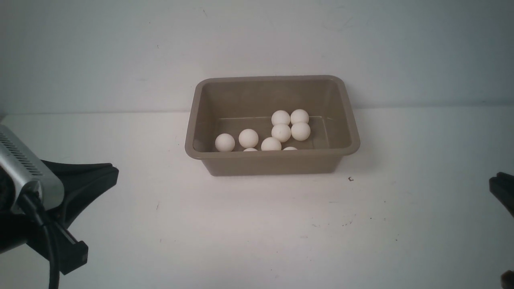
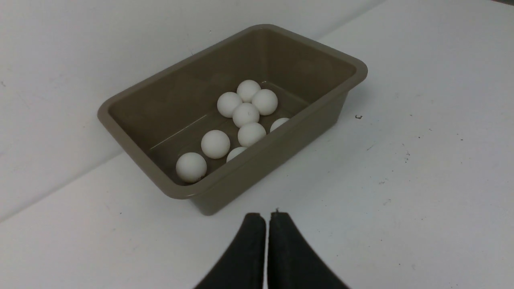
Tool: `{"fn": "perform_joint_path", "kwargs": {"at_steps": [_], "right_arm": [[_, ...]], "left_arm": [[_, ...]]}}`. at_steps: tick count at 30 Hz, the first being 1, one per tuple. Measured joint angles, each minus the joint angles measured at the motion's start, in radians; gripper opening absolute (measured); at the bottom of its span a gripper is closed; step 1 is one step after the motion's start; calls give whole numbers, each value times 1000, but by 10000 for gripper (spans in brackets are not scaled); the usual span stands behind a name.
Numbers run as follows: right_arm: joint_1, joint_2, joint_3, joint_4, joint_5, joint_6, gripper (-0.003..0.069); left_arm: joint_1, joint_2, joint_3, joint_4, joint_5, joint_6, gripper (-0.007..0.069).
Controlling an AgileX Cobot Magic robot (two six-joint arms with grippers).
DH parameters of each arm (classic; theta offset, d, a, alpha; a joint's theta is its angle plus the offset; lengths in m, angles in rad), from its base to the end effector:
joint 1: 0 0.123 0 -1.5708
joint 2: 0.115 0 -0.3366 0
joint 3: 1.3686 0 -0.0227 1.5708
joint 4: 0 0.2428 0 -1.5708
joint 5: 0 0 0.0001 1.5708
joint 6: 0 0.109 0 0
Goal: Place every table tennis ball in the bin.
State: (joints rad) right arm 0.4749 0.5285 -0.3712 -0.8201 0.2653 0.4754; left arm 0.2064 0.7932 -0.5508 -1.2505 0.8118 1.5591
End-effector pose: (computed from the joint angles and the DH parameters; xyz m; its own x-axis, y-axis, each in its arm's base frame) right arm 0.0790 0.0170 0.3037 -0.1200 -0.4161 -0.9014 -0.3403 0.8702 -0.3564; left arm 0.1196 -0.0517 0.3371 -0.2151 0.2688 -0.9389 0.5980 0.7963 0.0909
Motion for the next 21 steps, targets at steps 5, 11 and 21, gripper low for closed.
{"fn": "perform_joint_path", "kwargs": {"at_steps": [5,11,21], "right_arm": [[0,0,0,-3,-1,0,-17],[0,0,0,-6,-1,0,-17],[0,0,0,-9,-2,0,-17]], "left_arm": [[0,0,0,0,2,-2,-4],[0,0,0,0,2,-2,-4],[0,-286,78,55,-191,1,-4]]}}
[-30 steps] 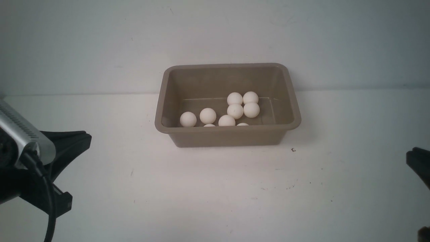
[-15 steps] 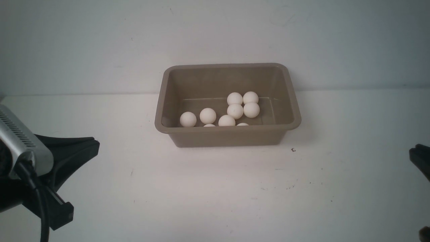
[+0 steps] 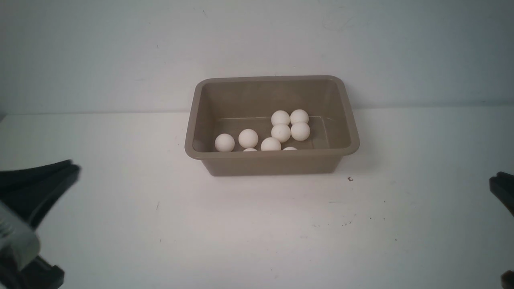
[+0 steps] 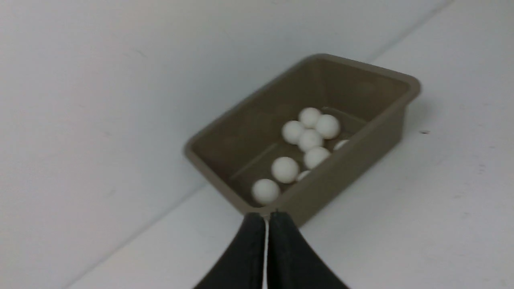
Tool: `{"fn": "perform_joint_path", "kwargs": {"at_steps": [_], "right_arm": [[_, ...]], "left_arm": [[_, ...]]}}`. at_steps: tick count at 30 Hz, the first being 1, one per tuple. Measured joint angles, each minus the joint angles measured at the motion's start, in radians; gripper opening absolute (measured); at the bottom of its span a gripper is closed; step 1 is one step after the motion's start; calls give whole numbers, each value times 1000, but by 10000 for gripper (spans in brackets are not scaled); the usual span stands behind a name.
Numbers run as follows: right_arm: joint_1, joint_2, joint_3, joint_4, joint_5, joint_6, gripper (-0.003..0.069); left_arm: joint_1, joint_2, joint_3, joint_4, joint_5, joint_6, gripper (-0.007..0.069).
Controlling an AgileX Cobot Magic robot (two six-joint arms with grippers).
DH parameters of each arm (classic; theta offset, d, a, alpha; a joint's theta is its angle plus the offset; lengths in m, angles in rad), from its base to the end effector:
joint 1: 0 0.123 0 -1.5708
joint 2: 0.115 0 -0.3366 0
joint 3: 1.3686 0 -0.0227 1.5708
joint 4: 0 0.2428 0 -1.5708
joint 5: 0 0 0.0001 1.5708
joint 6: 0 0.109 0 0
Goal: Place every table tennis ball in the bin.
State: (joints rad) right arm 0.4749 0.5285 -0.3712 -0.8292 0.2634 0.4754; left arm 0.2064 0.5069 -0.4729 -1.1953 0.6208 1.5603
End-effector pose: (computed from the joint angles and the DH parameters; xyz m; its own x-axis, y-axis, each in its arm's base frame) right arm 0.0791 0.0170 0.3040 -0.1144 -0.4230 -0.8989 -0.3401 0.8668 -0.3646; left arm 0.0683 -0.0460 0.3361 -0.0309 0.3601 -0.9324 0.3976 0.8603 0.3190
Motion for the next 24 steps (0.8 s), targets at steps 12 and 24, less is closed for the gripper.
{"fn": "perform_joint_path", "kwargs": {"at_steps": [12,24], "right_arm": [[0,0,0,0,0,0,-17],[0,0,0,0,0,0,-17]], "left_arm": [[-6,-376,370,-527,-926,-25,-4],[-79,-518,451,-563,-986,112,-4]]}}
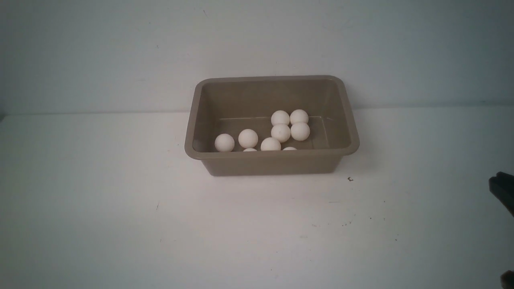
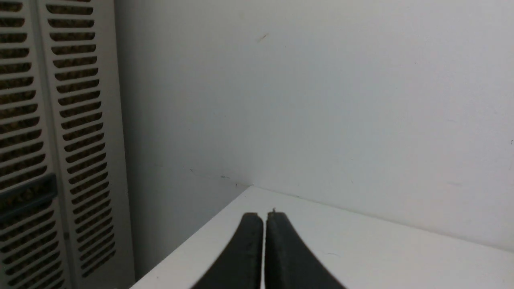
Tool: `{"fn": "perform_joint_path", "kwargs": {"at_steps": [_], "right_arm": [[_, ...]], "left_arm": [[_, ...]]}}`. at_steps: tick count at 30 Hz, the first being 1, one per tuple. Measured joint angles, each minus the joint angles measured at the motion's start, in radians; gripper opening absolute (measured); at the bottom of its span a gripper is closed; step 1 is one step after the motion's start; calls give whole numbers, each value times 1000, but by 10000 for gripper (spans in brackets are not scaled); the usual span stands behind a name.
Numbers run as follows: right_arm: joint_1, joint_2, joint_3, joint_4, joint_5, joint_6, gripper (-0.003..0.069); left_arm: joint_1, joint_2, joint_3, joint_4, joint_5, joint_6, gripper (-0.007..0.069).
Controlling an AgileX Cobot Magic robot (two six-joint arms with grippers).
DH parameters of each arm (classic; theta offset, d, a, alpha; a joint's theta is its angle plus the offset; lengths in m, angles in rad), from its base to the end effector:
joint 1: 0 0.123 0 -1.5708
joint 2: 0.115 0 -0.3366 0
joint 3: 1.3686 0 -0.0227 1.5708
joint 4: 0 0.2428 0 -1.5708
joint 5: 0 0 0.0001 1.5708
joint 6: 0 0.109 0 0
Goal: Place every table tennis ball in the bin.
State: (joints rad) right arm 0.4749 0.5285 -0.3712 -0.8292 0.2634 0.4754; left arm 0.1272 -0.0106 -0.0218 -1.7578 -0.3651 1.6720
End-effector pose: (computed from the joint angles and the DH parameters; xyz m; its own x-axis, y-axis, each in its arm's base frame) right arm 0.0791 0.0170 0.3040 -0.1144 -0.4230 -0.8989 -0.3401 0.8668 -0.3646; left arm 0.0007 0.0385 0.2146 0.0939 -0.0810 -0.9923 -0.4593 0.8807 -0.1154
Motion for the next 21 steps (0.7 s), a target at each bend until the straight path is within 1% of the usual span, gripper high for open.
{"fn": "perform_joint_path", "kwargs": {"at_steps": [5,10,13,18,21], "right_arm": [[0,0,0,-1,0,0,-17],[0,0,0,-1,0,0,-17],[0,0,0,-1,0,0,-17],[0,0,0,-1,0,0,-17],[0,0,0,-1,0,0,-17]], "left_arm": [[-5,0,5,-1,1,26,-4],[-5,0,5,-1,39,26,-4],[-5,0,-19,7,116,26,-4],[-5,0,-78,76,229,27,-4],[-6,0,-101,105,263,19,-4]]}}
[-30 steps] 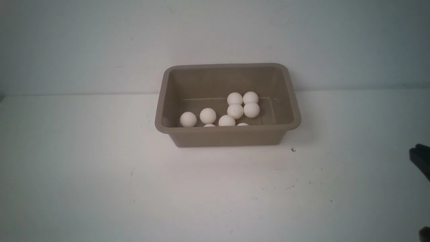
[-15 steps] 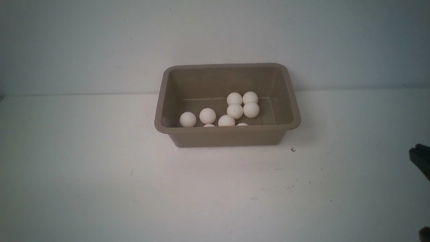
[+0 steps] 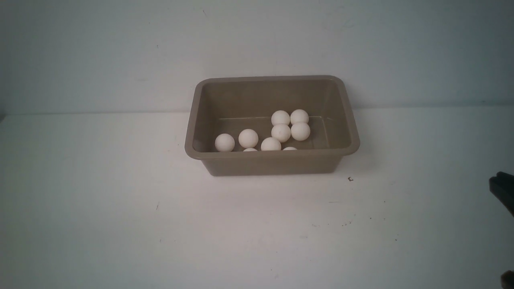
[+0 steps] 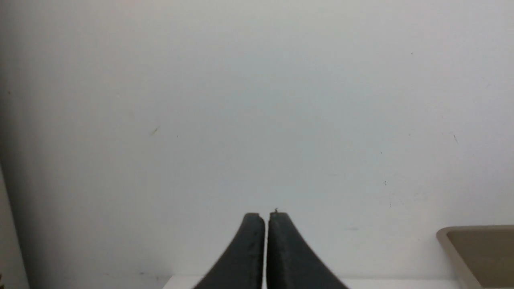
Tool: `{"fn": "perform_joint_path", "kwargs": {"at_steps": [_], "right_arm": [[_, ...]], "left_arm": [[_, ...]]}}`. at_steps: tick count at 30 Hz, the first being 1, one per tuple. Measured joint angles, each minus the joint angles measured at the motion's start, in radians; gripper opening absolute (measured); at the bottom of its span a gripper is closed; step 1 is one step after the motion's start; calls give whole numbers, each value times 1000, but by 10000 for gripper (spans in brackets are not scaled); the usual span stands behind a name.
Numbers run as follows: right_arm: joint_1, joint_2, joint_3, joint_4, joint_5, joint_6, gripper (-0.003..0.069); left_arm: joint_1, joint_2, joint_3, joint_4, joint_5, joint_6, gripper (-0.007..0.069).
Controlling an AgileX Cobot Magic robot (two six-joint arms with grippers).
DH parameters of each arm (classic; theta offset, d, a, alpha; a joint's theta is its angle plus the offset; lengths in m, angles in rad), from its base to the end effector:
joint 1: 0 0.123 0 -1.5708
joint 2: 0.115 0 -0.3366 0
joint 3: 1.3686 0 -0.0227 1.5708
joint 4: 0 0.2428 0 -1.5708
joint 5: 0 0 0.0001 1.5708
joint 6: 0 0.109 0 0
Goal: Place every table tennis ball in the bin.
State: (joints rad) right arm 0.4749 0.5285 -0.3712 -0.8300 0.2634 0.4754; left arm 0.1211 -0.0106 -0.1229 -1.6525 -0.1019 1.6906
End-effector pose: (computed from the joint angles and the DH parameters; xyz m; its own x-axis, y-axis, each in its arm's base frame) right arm 0.0791 0.0170 0.3041 -0.1141 -0.4236 -0.8986 -0.3400 0.8665 -0.3653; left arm 0.0018 0.0113 0.2562 0.2008 0.0622 -0.9776 -0.2263 0.9739 0.0155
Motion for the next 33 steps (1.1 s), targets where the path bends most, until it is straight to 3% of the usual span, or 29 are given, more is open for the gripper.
{"fn": "perform_joint_path", "kwargs": {"at_steps": [2,5,10,13,14,15,16,18,21,33], "right_arm": [[0,0,0,0,0,0,-17],[0,0,0,0,0,0,-17],[0,0,0,0,0,0,-17],[0,0,0,0,0,0,-17],[0,0,0,0,0,0,-17],[0,0,0,0,0,0,-17],[0,0,0,0,0,0,-17],[0,0,0,0,0,0,-17],[0,0,0,0,0,0,-17],[0,0,0,0,0,0,-17]], "left_arm": [[-1,0,1,62,0,-55,-4],[-1,0,8,241,7,-241,-4],[-1,0,44,687,52,-714,-4],[-1,0,65,1047,142,-1076,-4],[-1,0,66,1065,149,-1076,-4],[-1,0,67,1177,195,-1193,-4],[-1,0,67,1177,202,-1193,-4],[-1,0,67,1333,287,-1323,-4],[-1,0,80,1396,328,-1383,-4],[-1,0,150,1424,361,-1431,-4]]}}
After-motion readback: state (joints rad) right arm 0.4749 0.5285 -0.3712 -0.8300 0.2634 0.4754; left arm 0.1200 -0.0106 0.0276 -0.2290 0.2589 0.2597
